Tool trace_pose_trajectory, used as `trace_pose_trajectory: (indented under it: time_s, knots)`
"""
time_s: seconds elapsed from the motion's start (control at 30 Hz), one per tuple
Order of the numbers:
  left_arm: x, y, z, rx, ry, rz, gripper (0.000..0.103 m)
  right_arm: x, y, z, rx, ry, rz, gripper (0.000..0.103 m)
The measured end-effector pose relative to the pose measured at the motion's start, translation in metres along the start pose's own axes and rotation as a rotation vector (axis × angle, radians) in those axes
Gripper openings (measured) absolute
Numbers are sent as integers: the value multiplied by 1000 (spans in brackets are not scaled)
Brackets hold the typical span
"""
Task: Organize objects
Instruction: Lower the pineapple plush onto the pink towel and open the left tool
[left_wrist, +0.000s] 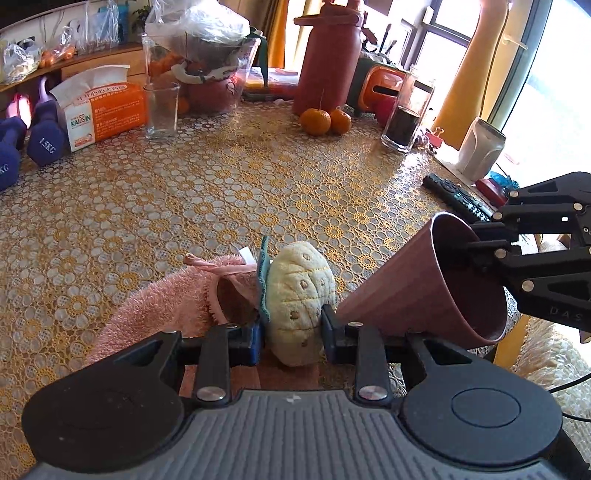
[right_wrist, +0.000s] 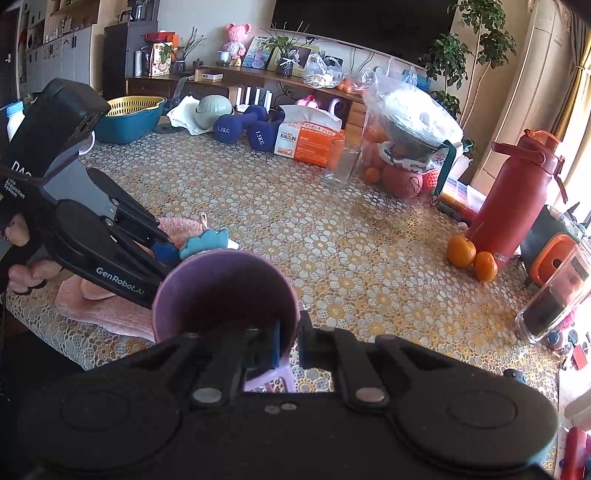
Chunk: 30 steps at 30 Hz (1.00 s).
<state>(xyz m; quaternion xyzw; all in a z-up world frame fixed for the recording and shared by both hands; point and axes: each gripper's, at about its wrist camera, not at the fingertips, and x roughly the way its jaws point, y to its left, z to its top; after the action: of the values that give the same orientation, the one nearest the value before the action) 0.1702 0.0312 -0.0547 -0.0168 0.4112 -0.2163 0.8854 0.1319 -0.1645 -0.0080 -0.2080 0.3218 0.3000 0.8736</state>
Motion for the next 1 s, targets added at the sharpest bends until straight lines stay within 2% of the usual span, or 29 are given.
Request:
trace_pose_trajectory:
  time_s: [0.2, 0.37, 0.53, 0.63, 0.77, 0.83, 0.9, 0.93, 1.0]
  knots:
    - [-28, 28, 2, -66, -52, 70, 30, 1, -1, 2, 25, 8, 3, 8]
    - [-28, 46, 0, -108, -35, 99, 31, 1, -3, 5, 49, 16, 6, 12]
    - [-22, 39, -5, -88, -24, 129, 36, 1, -4, 7, 64, 27, -6, 16]
    - [-24, 35, -5, -75, -21, 155, 43, 0, -7, 8, 85, 28, -6, 19]
    - [-30, 28, -8, -49, -24, 201, 63, -8, -13, 8, 128, 12, 4, 22]
    - [-36, 25, -10, -43, -32, 213, 65, -13, -14, 7, 148, -1, 12, 24]
    - [-43, 20, -11, -39, -42, 228, 65, -18, -15, 6, 163, -17, 19, 34]
    - [-48, 16, -12, -34, -50, 233, 66, -21, -14, 6, 167, -26, 19, 34]
    - [-57, 8, -14, -21, -70, 242, 76, -29, -13, 5, 175, -46, 25, 35]
